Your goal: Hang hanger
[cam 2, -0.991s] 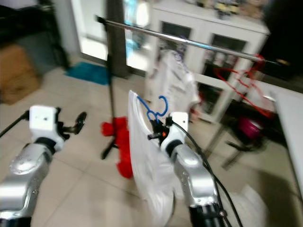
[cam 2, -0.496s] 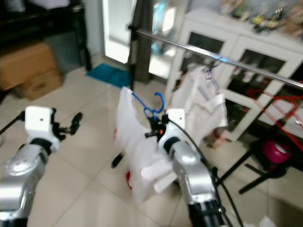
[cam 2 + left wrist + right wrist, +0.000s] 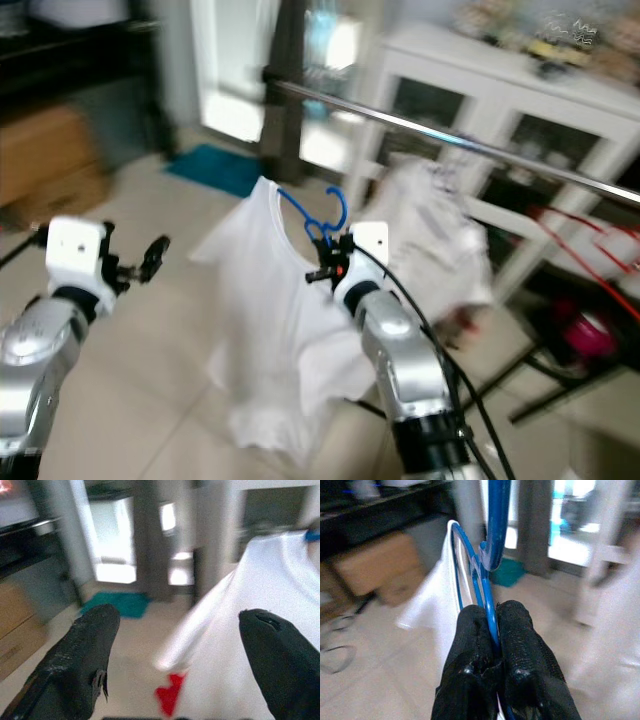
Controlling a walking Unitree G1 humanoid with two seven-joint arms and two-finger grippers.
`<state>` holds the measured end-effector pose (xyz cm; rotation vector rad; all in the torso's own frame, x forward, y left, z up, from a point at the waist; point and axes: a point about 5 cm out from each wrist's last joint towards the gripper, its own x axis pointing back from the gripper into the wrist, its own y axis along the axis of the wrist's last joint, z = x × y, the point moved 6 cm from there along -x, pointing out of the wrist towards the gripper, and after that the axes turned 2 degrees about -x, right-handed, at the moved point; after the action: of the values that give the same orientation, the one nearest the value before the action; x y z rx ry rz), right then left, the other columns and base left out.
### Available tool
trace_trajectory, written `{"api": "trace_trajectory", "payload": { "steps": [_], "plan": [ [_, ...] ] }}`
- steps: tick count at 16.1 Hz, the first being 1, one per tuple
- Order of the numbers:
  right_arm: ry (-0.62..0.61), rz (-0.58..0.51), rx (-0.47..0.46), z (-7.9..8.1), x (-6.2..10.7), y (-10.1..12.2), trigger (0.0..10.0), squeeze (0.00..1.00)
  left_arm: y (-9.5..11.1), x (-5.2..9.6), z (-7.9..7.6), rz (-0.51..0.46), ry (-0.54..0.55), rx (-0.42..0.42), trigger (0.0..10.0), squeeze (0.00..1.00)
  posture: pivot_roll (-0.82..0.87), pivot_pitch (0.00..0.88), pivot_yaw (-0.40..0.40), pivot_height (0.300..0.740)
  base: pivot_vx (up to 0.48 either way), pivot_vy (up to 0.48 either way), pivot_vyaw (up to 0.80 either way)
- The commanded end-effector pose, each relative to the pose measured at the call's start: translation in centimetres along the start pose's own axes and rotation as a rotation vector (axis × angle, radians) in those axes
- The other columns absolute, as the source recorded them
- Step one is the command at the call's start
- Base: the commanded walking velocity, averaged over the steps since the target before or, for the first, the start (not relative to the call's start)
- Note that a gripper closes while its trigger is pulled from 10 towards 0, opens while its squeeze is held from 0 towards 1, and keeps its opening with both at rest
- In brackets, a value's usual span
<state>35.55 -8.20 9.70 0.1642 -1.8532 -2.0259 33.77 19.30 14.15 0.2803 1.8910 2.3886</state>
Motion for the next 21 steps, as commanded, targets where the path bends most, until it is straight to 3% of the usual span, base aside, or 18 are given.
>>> {"api": "trace_trajectory", "payload": {
  "steps": [1,5,17,20,21],
  "plan": [
    [-0.033,-0.038,0.007,-0.8,-0.1,1.1,10.0,0.0,0.2,-0.1,-0.4,-0.003,-0.047,-0.015,10.0,0.0,0.02,0.0,-0.092,0.74,0.412,0.0,0.0],
    [-0.061,-0.049,0.021,-1.3,-0.2,1.3,10.0,0.0,0.3,0.1,-1.4,-0.001,-0.135,-0.018,10.0,0.0,0.02,0.0,-0.084,0.74,0.409,0.0,0.0],
    [-0.116,-0.116,-0.022,-2.4,-0.2,2.8,10.0,0.0,0.4,-0.3,-2.1,-0.002,-0.168,-0.005,10.0,0.0,0.02,0.0,-0.085,0.74,0.408,0.0,0.0],
    [-0.155,-0.154,-0.037,-3.1,-0.1,3.6,10.0,0.0,0.5,0.2,-3.3,-0.009,-0.259,0.035,10.0,0.0,0.02,0.0,-0.087,0.74,0.135,0.0,0.0],
    [-0.17,-0.196,-0.038,-3.5,0.1,4.5,10.0,0.0,0.6,0.5,-4.1,-0.014,-0.334,0.024,10.0,0.0,0.02,0.0,-0.09,0.74,0.0,0.0,0.0]
  ]
}}
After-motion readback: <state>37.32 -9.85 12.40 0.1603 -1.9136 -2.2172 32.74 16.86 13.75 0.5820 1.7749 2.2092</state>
